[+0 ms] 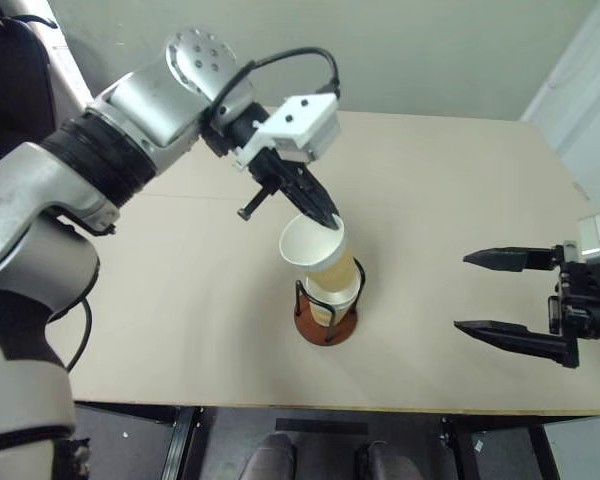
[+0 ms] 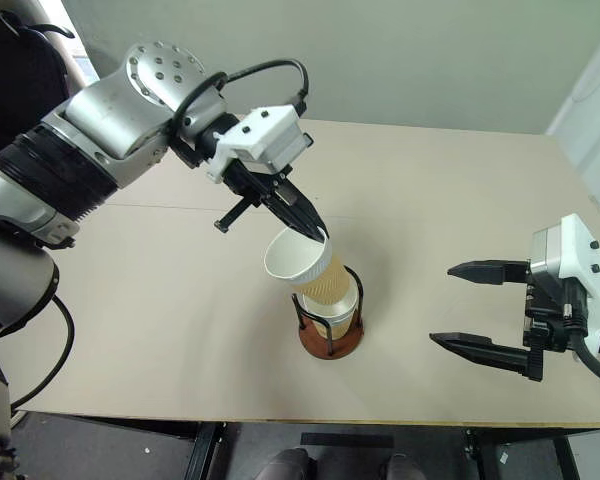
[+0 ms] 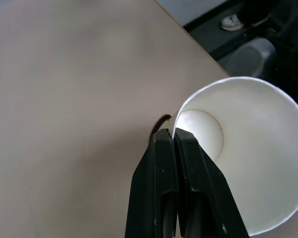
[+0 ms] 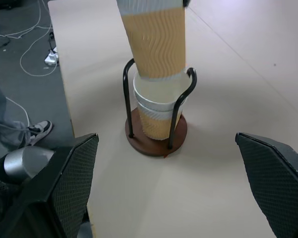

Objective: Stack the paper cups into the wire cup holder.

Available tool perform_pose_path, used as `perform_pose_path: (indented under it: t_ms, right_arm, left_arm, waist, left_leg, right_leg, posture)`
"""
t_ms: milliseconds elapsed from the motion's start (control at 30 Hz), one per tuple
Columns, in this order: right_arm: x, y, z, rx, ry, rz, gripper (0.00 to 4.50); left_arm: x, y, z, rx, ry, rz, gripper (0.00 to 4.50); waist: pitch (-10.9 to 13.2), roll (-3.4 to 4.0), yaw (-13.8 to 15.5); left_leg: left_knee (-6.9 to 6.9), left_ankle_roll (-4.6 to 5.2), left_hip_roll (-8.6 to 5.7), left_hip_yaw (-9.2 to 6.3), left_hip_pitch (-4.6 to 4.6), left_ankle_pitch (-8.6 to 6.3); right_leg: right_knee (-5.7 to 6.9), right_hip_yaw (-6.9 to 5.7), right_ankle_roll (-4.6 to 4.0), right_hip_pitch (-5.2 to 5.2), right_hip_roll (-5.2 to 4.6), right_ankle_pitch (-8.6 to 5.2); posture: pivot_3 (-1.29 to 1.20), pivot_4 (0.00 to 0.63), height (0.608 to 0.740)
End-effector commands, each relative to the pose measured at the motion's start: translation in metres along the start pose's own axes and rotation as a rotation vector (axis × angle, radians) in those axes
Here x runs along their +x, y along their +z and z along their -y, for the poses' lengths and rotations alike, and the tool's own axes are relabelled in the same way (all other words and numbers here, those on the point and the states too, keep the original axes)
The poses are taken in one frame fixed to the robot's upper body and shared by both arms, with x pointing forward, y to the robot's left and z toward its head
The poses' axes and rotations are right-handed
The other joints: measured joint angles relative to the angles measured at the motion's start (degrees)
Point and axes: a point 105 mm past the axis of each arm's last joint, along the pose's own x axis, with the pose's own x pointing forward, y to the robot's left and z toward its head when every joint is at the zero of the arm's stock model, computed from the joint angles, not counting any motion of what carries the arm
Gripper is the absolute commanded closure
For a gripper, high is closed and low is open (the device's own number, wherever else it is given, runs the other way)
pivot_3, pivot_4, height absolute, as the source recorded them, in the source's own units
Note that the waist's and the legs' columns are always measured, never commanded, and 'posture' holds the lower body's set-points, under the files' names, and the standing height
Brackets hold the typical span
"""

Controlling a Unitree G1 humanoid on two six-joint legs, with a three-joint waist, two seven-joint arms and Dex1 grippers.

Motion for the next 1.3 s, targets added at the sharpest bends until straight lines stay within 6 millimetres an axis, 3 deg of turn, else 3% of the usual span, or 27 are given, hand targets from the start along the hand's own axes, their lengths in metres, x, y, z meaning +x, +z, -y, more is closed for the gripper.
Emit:
perform_pose_path:
  t_ms: [33, 433, 533, 833, 900, 967, 1033, 1167, 1300]
  right_arm:
    - [-0.004, 0.007, -0.002, -0.036, -0.016, 0.011, 0.0]
    - [-0.004, 0.008, -0.006, -0.029, -0.024, 0.009, 0.0]
    - [-0.003, 0.008, -0.006, -0.028, -0.022, 0.011, 0.0]
    - [-0.002, 0.007, -0.004, -0.022, -0.013, 0.011, 0.0]
    - [-0.002, 0.006, -0.003, -0.02, -0.012, 0.008, 0.0]
    - [-0.004, 0.005, 0.001, -0.01, -0.021, 0.005, 0.0]
    - [-0.012, -0.001, 0.008, 0.026, -0.056, -0.001, 0.0]
    - [-0.036, -0.019, 0.023, 0.109, -0.117, -0.018, 0.0]
    - [-0.068, -0.043, 0.034, 0.186, -0.166, -0.069, 0.0]
  left_arm:
    - [0.0, 0.005, 0.0, 0.047, -0.029, -0.012, 4.47]
    - [0.011, -0.013, -0.003, 0.071, -0.06, -0.103, 4.47]
    - [0.015, -0.015, -0.002, 0.076, -0.075, -0.114, 3.84]
    - [0.014, -0.011, -0.006, 0.065, -0.044, -0.074, 0.73]
    - [0.007, -0.014, -0.011, 0.025, 0.015, -0.046, 0.07]
    - [-0.006, -0.024, -0.015, -0.031, 0.101, -0.017, 0.07]
    - [-0.03, -0.045, -0.012, -0.141, 0.228, 0.01, 0.07]
    - [-0.074, -0.089, 0.027, -0.408, 0.406, 0.054, 0.07]
    - [-0.106, -0.117, 0.077, -0.629, 0.53, 0.07, 0.07]
  waist:
    - [0.0, 0.0, 0.06]
    - [0.0, 0.0, 0.12]
    - [0.0, 0.0, 0.13]
    - [0.0, 0.0, 0.16]
    - [0.0, 0.0, 0.24]
    - [0.0, 0.0, 0.23]
    - [-0.01, 0.05, 0.07]
    - [-0.06, 0.15, -1.06]
    - [-0.07, 0.15, -1.08]
  left_leg:
    - [0.01, 0.0, -0.01, 0.02, 0.01, 0.0]
    - [0.08, 0.0, 0.0, -0.04, -0.02, -0.01]
    - [0.1, 0.0, 0.0, -0.04, -0.03, -0.02]
    - [0.11, 0.0, 0.01, -0.07, -0.03, -0.02]
    - [0.12, 0.0, 0.0, -0.07, -0.03, -0.02]
    - [0.15, 0.0, -0.01, -0.03, -0.03, -0.02]
    - [0.15, 0.0, 0.01, -0.02, -0.01, -0.02]
    - [0.05, -0.02, 0.06, 0.16, 0.03, -0.02]
    - [-0.13, -0.04, 0.09, 0.08, -0.03, -0.02]
  right_leg:
    - [0.0, -0.02, 0.0, 0.0, 0.01, 0.0]
    - [0.04, -0.04, 0.0, 0.04, 0.01, 0.0]
    - [0.04, -0.02, 0.0, 0.04, 0.01, 0.0]
    - [0.04, -0.02, 0.0, 0.05, 0.0, 0.0]
    - [0.05, -0.04, 0.0, 0.06, 0.01, 0.0]
    - [0.1, -0.05, 0.0, 0.05, 0.03, 0.0]
    - [0.13, -0.02, 0.0, 0.05, 0.03, 0.0]
    - [0.14, 0.07, 0.01, -0.07, 0.15, -0.01]
    - [-0.01, 0.05, -0.02, -0.21, 0.16, -0.02]
  posture:
    - [0.0, 0.15, 0.74]
    - [0.0, 0.15, 0.74]
    - [0.0, 0.15, 0.74]
    - [0.0, 0.15, 0.74]
    - [0.0, 0.15, 0.74]
    - [0.0, 0.15, 0.74]
    - [0.0, 0.15, 0.74]
    - [0.0, 0.15, 0.74]
    - [0.0, 0.15, 0.74]
